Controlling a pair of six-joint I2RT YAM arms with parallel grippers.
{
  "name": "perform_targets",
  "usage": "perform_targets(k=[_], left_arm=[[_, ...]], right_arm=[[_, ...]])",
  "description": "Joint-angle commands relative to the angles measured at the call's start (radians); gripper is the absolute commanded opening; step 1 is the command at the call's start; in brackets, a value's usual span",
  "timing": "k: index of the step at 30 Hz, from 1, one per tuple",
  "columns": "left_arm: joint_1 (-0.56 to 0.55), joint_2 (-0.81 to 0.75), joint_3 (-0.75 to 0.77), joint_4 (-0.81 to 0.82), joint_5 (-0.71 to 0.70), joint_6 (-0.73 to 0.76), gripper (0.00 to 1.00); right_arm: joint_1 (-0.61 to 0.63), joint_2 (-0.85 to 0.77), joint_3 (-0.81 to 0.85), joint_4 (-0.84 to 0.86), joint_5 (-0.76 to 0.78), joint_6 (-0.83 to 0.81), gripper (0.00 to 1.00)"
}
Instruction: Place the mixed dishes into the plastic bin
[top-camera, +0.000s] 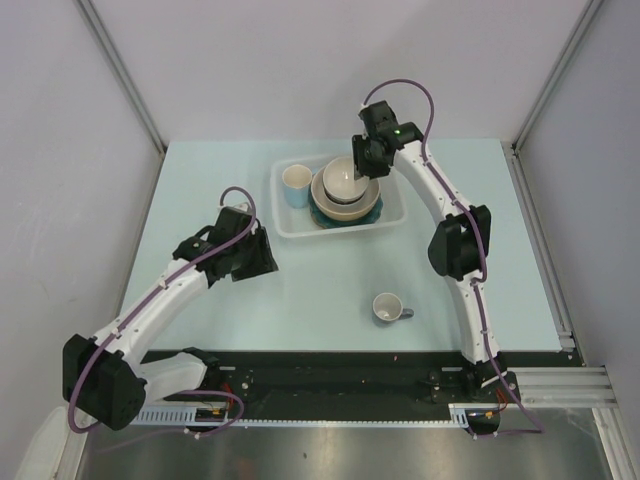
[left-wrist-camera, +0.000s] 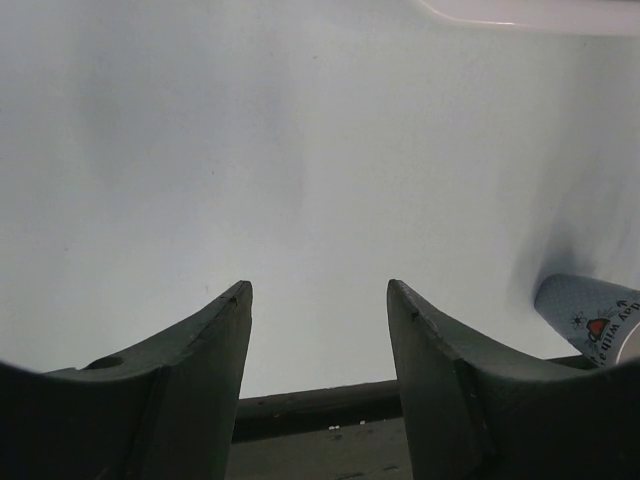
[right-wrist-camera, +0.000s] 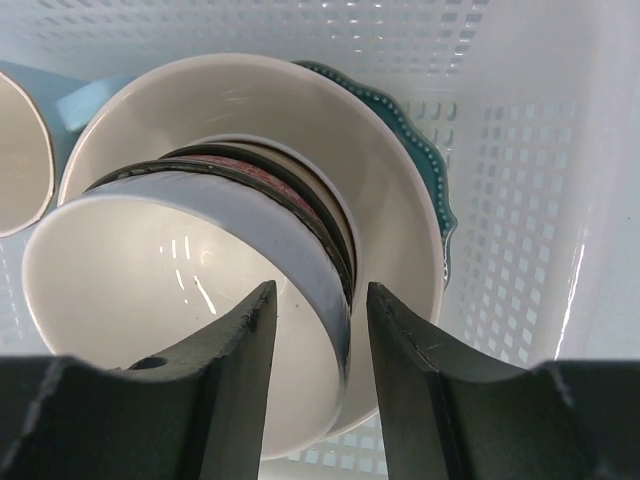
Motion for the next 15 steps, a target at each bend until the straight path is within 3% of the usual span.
perform_targets(k=[1, 7, 14, 15], left_arm=[[0.005, -0.003, -0.006, 0.024, 0.017, 0.006, 0.61], [0.005, 0.004, -0.013, 0.016, 0.005, 0.003, 0.63], [0.003, 0.027, 0.003, 0.027, 0.006, 0.009, 0.64], [0.003, 0.030, 0.003, 0.033, 0.014, 0.009, 0.63]], right_arm=[[-0.004, -0.055, 0.029, 0.021, -0.036, 0.016, 0.48], [-0.008, -0.222, -0.062, 0.083, -0.019, 0.023, 0.63], [-0.031, -0.588, -0.392, 0.199, 0.037, 0.016, 0.73], [-0.034, -0.630, -0.503, 0.201, 0.033, 0.016, 0.73]])
